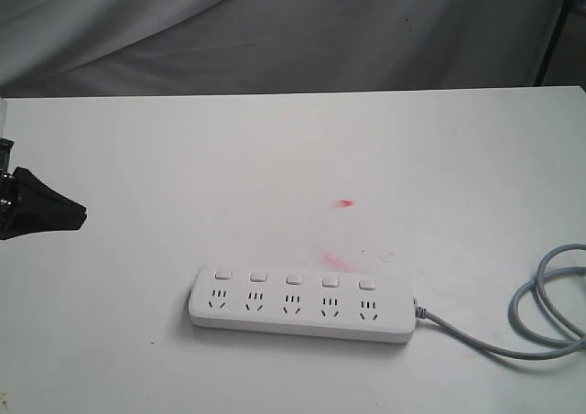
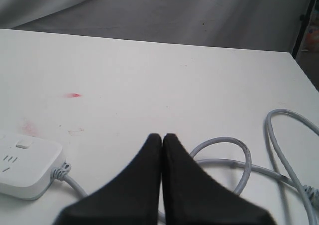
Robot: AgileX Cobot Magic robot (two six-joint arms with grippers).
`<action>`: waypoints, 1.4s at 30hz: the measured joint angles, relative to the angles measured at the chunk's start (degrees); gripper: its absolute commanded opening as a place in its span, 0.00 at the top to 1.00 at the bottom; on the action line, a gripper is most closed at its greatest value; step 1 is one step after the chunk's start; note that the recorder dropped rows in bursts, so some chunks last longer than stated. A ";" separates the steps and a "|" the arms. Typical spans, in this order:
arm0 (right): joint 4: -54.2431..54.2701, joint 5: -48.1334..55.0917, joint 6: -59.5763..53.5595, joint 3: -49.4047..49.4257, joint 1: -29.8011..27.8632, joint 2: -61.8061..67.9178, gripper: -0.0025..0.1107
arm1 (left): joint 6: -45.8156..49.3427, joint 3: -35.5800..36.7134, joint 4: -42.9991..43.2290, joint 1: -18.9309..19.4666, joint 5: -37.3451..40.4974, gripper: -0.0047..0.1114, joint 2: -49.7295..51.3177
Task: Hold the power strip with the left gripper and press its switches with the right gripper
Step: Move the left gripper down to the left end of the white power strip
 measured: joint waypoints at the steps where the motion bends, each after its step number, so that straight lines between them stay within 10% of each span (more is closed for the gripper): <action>1: 0.00 0.00 0.00 0.00 0.00 0.00 0.98 | 0.00 0.00 0.00 0.00 -0.64 0.66 0.00; 7: 0.00 0.00 0.00 0.00 0.00 0.00 0.98 | 0.00 0.00 -0.28 0.00 -1.45 0.05 0.03; 17: 0.00 0.00 0.00 0.00 0.00 0.00 0.98 | 0.00 0.00 -2.84 -1.17 -1.59 0.07 0.03; 30: 0.00 0.00 0.00 0.00 0.00 0.00 0.98 | 0.00 -0.09 1.69 -22.13 -11.47 0.07 3.32; 42: 0.00 0.00 0.00 0.00 0.00 0.00 0.98 | 0.00 -0.09 -2.65 -22.96 -14.94 0.07 11.27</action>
